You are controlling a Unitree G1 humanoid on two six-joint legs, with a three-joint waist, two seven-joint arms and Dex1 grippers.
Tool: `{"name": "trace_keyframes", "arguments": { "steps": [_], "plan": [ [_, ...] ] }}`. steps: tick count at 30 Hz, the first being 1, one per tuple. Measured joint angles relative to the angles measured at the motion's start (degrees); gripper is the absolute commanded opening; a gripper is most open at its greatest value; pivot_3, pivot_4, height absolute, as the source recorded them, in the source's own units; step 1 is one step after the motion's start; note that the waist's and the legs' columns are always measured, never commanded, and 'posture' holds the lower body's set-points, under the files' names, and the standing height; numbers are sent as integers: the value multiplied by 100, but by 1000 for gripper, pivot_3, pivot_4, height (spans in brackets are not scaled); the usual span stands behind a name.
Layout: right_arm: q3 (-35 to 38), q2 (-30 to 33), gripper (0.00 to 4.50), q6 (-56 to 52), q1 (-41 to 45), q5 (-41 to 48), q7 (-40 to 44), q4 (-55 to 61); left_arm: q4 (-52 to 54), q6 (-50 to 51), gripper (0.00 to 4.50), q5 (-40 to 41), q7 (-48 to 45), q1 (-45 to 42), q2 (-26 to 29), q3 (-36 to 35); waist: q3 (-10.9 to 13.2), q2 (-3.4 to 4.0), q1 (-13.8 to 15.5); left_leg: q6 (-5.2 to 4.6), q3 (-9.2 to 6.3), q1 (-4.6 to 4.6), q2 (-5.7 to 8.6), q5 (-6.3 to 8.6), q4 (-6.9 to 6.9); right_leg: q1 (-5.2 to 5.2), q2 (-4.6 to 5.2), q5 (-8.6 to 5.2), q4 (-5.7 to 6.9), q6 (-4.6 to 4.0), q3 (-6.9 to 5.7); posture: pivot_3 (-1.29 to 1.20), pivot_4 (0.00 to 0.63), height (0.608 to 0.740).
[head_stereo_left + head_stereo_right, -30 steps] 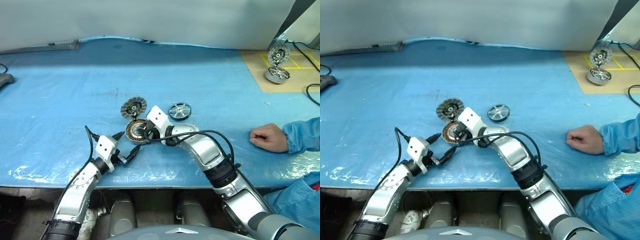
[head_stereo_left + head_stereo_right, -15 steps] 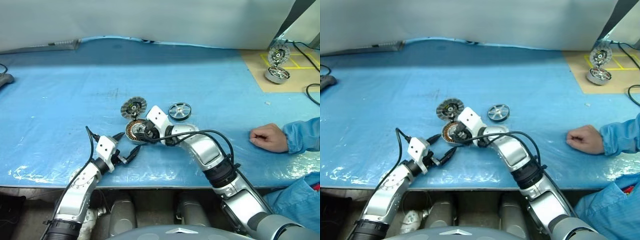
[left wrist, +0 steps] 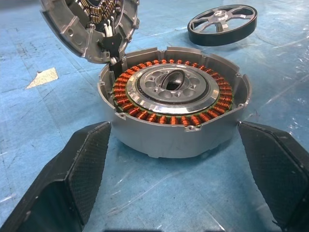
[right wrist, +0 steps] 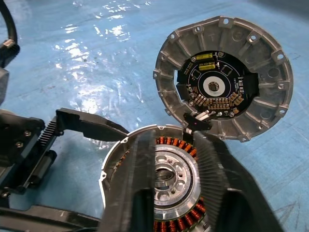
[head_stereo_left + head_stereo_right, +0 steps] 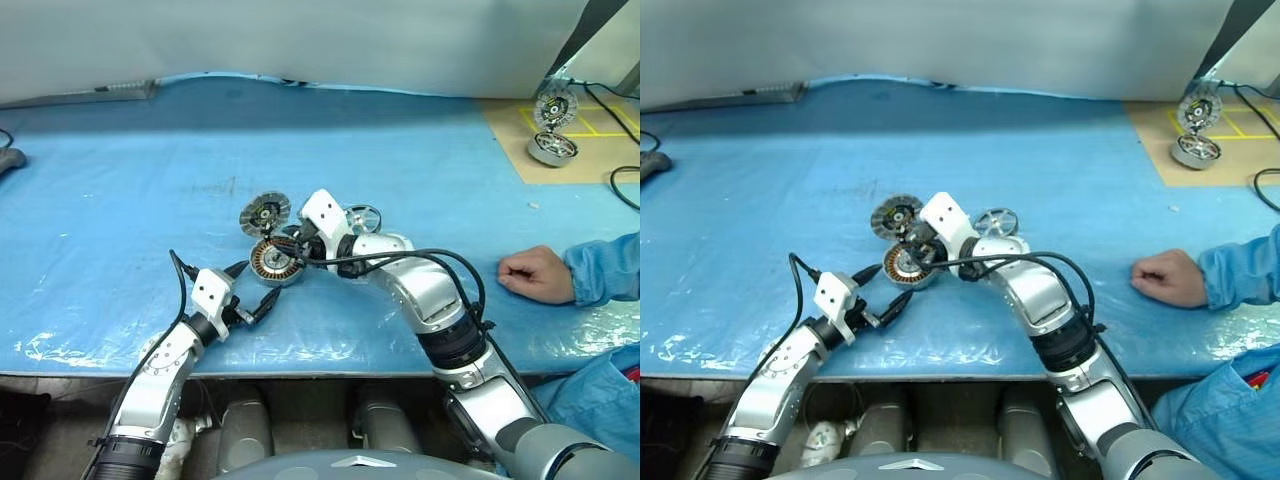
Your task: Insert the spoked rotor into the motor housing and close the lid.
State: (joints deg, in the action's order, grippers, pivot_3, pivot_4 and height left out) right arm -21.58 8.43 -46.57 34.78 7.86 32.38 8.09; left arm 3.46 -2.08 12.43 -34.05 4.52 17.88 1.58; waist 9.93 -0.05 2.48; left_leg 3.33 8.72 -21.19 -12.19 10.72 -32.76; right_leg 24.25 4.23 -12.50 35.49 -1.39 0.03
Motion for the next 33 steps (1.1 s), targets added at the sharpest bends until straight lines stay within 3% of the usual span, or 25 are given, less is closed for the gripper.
{"name": "trace_keyframes", "arguments": {
  "steps": [2, 16, 33],
  "plan": [
    [-112, -35, 54, 0, 48, -50, -25, -142, 1, 2, 4500, 0, 0, 1, 4, 0, 0, 0, 4, 0, 0, -1, 0, 0, 0, 0, 0, 0, 0, 0, 0, 0, 150, 740],
    [-409, -159, 54, -34, 165, -147, -12, -567, 235, 13, 4500, 6, 86, 251, 51, -20, 0, 0, 4, 0, 0, -3, 0, 0, 1, 0, 0, 0, -1, 0, -1, 0, 150, 740],
    [-492, 252, 54, -203, -77, -140, 56, -356, 420, 47, 4500, 7, 106, 381, 61, -16, -1, -1, 8, 0, 0, 1, 1, 0, -1, 0, 0, 0, 2, 0, 1, 0, 150, 740]
  ]
}}
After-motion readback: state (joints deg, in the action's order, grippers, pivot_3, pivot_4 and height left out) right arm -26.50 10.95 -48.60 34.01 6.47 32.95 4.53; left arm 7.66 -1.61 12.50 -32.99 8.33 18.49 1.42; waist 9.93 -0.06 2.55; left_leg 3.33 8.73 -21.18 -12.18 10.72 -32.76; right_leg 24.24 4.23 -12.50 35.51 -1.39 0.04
